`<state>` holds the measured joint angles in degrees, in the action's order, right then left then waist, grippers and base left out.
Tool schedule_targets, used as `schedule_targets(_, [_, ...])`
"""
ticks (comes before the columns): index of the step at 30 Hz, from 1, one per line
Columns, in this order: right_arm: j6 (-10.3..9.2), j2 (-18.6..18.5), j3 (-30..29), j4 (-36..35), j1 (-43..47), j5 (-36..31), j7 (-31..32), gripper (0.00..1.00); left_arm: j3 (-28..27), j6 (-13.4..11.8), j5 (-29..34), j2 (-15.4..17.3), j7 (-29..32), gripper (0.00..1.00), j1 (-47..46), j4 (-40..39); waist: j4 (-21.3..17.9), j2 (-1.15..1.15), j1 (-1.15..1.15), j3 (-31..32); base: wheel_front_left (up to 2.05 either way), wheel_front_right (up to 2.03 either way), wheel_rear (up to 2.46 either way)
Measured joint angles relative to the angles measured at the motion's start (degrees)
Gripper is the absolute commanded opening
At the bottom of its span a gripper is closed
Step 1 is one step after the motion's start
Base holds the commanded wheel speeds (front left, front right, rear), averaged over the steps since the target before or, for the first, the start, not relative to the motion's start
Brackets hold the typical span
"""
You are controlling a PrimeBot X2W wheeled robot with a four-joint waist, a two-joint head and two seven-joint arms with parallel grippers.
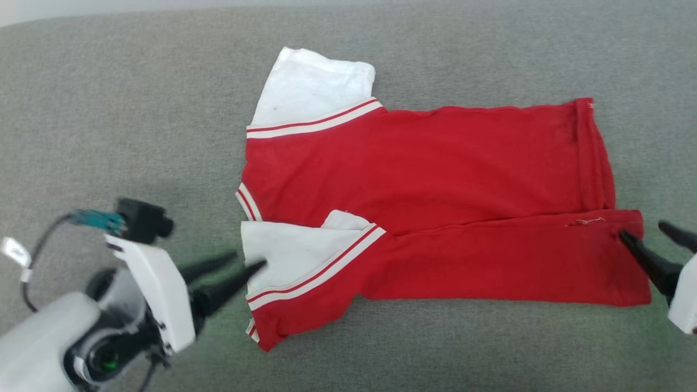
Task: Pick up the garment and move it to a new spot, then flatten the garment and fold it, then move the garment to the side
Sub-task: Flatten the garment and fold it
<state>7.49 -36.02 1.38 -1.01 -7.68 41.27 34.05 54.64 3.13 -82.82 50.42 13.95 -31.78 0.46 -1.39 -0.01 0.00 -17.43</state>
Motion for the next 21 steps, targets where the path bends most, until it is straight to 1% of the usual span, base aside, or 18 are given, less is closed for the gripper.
schedule_targets(3, [0.0,2.19,-0.03,-1.72,-0.5,-3.01,-6.15,1.0,-2.67,-0.96,1.91,0.03,-5.22,1.0,-1.04,1.74,-1.06,0.0,0.0,0.56,0.0,0.0,0.0])
schedule_targets(5, [0.0,4.5,-0.21,-2.7,-1.29,-5.19,-11.24,1.0,-4.46,-1.76,2.43,-0.65,-8.73,1.0,-1.77,4.12,-1.99,0.0,0.0,0.88,0.0,0.0,0.0])
schedule_targets(8, [0.0,8.64,0.69,-3.83,-1.98,-7.87,-19.11,1.0,-6.32,-2.72,5.14,-2.03,-13.41,1.0,-3.42,9.11,-3.94,0.0,0.0,1.22,0.0,0.0,0.0])
schedule_targets(10, [0.01,10.83,1.35,-3.92,-3.12,-9.93,-24.26,1.0,-7.66,-3.12,5.22,-3.15,-15.27,1.0,-5.2,13.08,-5.53,0.0,0.0,1.33,0.0,0.0,0.0])
schedule_targets(12, [0.0,13.13,2.09,-3.35,-3.83,-11.32,-28.24,1.0,-8.27,-3.28,6.72,-4.09,-16.7,1.0,-7.73,17.2,-7.29,0.0,0.0,1.37,0.0,0.0,0.0])
schedule_targets(14, [0.0,15.05,2.74,-2.58,-3.96,-12.33,-31.41,1.0,-8.31,-3.68,9.07,-4.64,-17.02,1.0,-11.09,21.49,-9.15,0.0,0.0,1.29,0.0,0.0,0.0])
schedule_targets(16, [0.0,16.1,4.03,-2.22,-4.54,-12.78,-33.18,1.0,-8.29,-3.64,9.85,-5.28,-16.17,1.0,-14.59,25.39,-11.1,0.0,0.0,1.08,0.0,0.0,0.0])
schedule_targets(19, [0.01,17.12,4.71,-1.77,-4.74,-13.15,-34.72,1.0,-7.43,-2.5,11.46,-6.09,-12.35,1.0,-19.81,31.07,-14.03,0.0,0.0,0.51,0.0,0.0,0.0])
schedule_targets(21, [0.0,17.44,4.9,-1.62,-4.78,-13.17,-35.2,1.0,-6.36,-1.18,12.03,-6.6,-8.02,1.0,-23.64,34.56,-15.92,0.0,0.0,-0.11,0.0,0.0,0.0])
